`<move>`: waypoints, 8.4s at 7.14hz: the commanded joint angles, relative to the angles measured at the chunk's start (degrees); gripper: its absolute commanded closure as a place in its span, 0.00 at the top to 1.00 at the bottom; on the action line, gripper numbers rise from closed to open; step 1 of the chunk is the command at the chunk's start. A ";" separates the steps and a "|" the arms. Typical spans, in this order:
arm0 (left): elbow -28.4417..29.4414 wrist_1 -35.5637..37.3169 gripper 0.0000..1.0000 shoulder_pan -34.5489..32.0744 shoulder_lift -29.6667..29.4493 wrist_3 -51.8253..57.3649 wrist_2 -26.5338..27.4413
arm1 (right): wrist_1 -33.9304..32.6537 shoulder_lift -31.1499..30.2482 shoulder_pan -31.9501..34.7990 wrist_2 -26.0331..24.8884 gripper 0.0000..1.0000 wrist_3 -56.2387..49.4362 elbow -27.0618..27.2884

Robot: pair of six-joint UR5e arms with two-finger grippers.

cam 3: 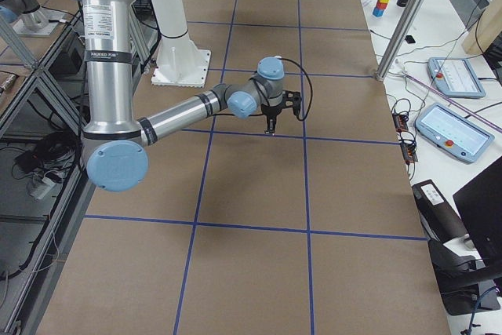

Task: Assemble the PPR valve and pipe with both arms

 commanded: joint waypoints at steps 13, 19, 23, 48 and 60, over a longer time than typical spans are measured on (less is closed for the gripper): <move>9.38 -1.00 1.00 -11.92 2.84 12.97 -0.42 | -28.06 52.55 -19.54 -12.66 0.00 30.10 -26.39; 9.38 -1.00 1.00 -11.92 2.84 12.97 -0.42 | -24.72 51.67 -20.59 -14.69 0.00 30.10 -26.40; 9.38 -1.00 1.00 -11.92 2.84 12.97 -0.42 | -24.72 51.14 -21.13 -16.63 0.00 30.01 -26.40; 9.64 -1.00 1.00 -11.92 2.84 12.89 -0.42 | -24.98 50.79 -20.43 -17.16 0.99 29.05 -24.82; 13.34 -6.54 1.00 -12.45 9.70 1.74 -2.71 | -30.17 11.45 20.15 2.08 0.99 -38.56 -5.65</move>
